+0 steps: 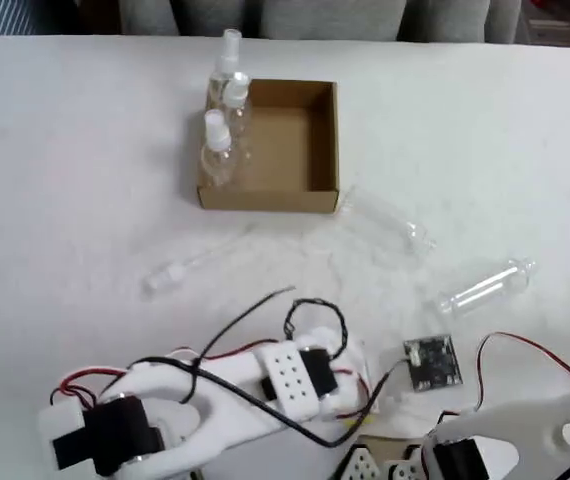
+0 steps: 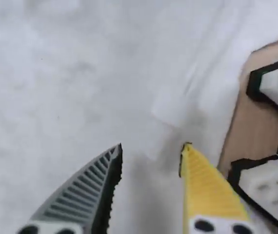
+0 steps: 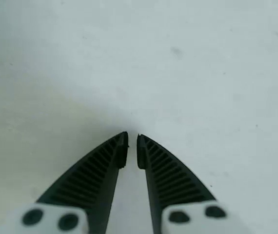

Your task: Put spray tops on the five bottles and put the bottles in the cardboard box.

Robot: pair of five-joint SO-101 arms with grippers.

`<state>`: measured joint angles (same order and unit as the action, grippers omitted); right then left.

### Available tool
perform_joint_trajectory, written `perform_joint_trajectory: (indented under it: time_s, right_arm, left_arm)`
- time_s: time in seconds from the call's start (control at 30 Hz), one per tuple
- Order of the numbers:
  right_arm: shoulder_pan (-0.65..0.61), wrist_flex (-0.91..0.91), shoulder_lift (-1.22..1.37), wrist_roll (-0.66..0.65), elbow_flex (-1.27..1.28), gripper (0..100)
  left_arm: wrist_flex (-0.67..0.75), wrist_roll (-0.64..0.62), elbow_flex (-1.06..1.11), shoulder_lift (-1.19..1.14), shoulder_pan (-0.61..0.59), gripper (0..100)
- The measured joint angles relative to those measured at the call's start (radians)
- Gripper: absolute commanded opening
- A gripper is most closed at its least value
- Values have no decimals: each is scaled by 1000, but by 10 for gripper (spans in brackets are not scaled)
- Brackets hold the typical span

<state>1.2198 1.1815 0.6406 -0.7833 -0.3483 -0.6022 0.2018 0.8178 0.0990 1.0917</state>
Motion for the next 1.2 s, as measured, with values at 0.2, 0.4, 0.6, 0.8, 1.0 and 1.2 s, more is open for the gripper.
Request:
perform_joint_trajectory:
  time_s: [0.2,0.4,0.6,0.8,1.0,1.2]
  right_arm:
    - [0,0,0,0,0,16]
    - [3,0,0,0,0,16]
    - [2,0,0,-2,0,16]
    - [14,0,0,0,0,16]
    - [11,0,0,0,0,16]
    - [20,0,0,0,0,16]
  left_arm:
    - [8,38,3,0,48,195]
    - [52,60,5,-38,57,115]
    - [-48,66,-126,-163,57,20]
    - [-107,68,-184,-198,58,19]
    - [-110,71,-166,-172,40,19]
    - [-104,71,-81,-103,-61,19]
